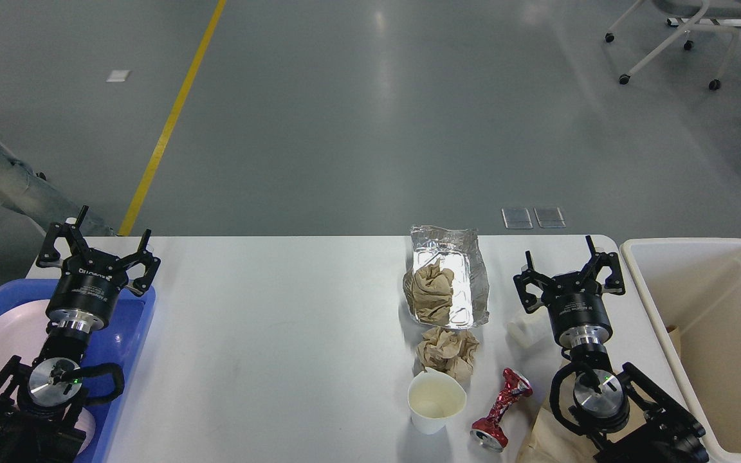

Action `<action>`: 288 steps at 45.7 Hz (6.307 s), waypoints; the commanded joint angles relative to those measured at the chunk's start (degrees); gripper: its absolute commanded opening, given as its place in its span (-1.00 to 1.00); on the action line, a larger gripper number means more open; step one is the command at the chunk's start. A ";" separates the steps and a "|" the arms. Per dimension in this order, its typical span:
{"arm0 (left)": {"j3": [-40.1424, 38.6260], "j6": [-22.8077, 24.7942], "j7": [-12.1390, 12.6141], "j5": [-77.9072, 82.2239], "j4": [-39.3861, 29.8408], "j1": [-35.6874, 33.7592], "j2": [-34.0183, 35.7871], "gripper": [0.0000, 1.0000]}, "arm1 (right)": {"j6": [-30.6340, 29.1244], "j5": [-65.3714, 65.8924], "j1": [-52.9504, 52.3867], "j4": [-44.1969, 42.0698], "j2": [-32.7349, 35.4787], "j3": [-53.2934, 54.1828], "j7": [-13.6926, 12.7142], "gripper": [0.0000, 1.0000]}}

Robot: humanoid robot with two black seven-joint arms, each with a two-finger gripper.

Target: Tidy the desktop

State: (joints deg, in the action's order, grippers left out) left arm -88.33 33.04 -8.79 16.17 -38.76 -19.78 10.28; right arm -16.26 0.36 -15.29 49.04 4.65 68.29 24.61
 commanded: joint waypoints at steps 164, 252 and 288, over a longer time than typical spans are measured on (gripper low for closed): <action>0.00 0.00 -0.09 0.00 0.00 0.01 0.00 0.93 | -30.93 -3.70 -126.47 42.09 13.28 -139.66 -38.32 1.00; 0.00 0.00 -0.09 0.00 0.00 -0.08 0.00 0.93 | 14.85 5.89 -60.21 33.93 26.82 -133.16 -23.73 0.73; 0.00 0.00 -0.09 0.00 0.00 -0.08 0.00 0.93 | 15.21 -4.40 -61.79 34.54 28.13 -133.33 -24.26 -1.00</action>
State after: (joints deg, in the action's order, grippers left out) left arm -88.33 33.05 -8.88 16.17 -38.76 -19.83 10.28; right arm -0.88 -4.04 -77.07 83.58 32.83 -65.04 0.37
